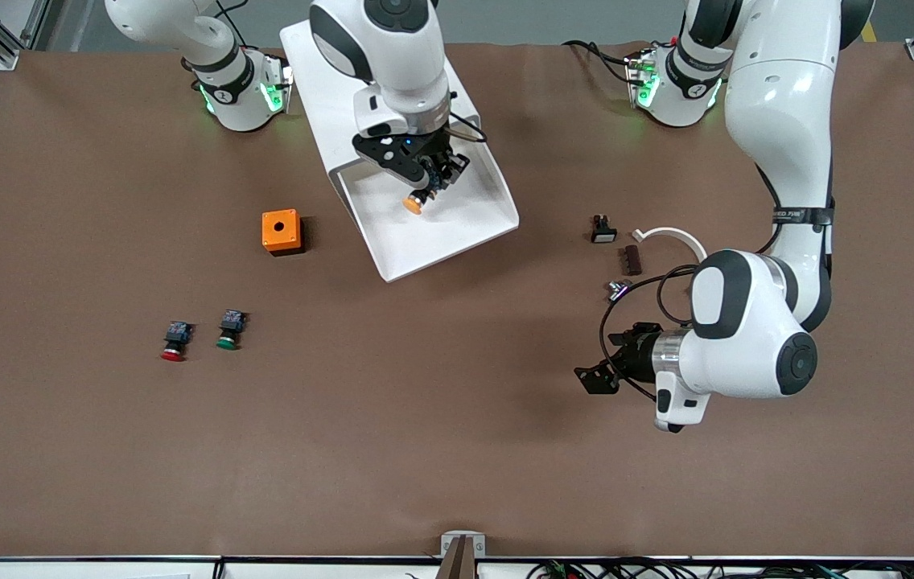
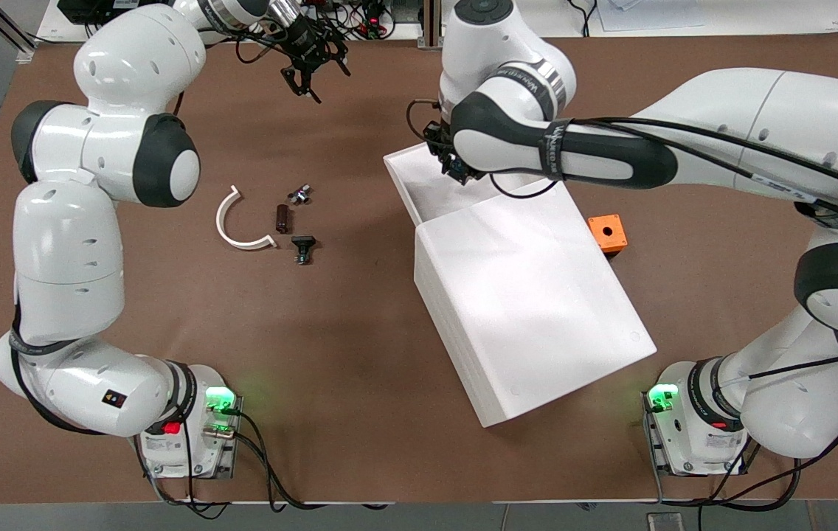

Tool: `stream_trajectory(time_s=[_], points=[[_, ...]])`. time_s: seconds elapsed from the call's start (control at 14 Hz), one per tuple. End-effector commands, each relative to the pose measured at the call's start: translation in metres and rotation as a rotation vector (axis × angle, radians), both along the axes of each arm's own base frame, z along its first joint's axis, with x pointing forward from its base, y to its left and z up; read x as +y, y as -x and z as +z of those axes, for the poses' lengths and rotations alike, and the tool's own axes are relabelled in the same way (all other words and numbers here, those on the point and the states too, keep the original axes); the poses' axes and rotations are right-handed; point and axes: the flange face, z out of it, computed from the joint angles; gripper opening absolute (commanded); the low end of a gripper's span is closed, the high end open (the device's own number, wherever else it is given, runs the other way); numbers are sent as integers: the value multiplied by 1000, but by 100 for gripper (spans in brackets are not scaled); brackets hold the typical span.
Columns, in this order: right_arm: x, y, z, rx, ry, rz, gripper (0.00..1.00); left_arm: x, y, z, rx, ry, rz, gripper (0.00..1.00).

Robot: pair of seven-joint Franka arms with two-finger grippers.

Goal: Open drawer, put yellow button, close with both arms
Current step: 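Carry the yellow button over the open drawer with the right gripper, then lower the yellow button into the drawer and open the right gripper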

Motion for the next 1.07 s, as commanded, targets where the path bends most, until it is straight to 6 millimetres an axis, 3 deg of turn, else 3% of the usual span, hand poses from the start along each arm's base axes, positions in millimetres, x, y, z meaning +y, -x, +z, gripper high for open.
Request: stream_trajectory(time_s=[0.0,0.07,0.28,0.36,0.43,0.57,0.71,1.0], points=[[20,1,-12,-21,7,-43,0,-19,6,11,-66,-60,-54,100],[23,2,-16,-23,10,-45,0,-32,11,11,-71,-80,-74,100],[22,0,-17,-20,11,-45,0,-42,22,17,-71,-91,-95,100],[18,-4,-18,-18,13,-43,44,-49,29,21,-76,-102,-113,100],[18,-5,-17,-18,12,-46,99,-53,36,21,-83,-115,-123,100],[16,-7,-16,-19,12,-39,100,-64,50,25,-101,-121,-138,100],[17,-13,-2,-34,-5,-3,100,-70,59,33,-133,-115,-136,100],[-12,-52,46,-8,13,86,100,-105,85,34,-158,-150,-181,100]])
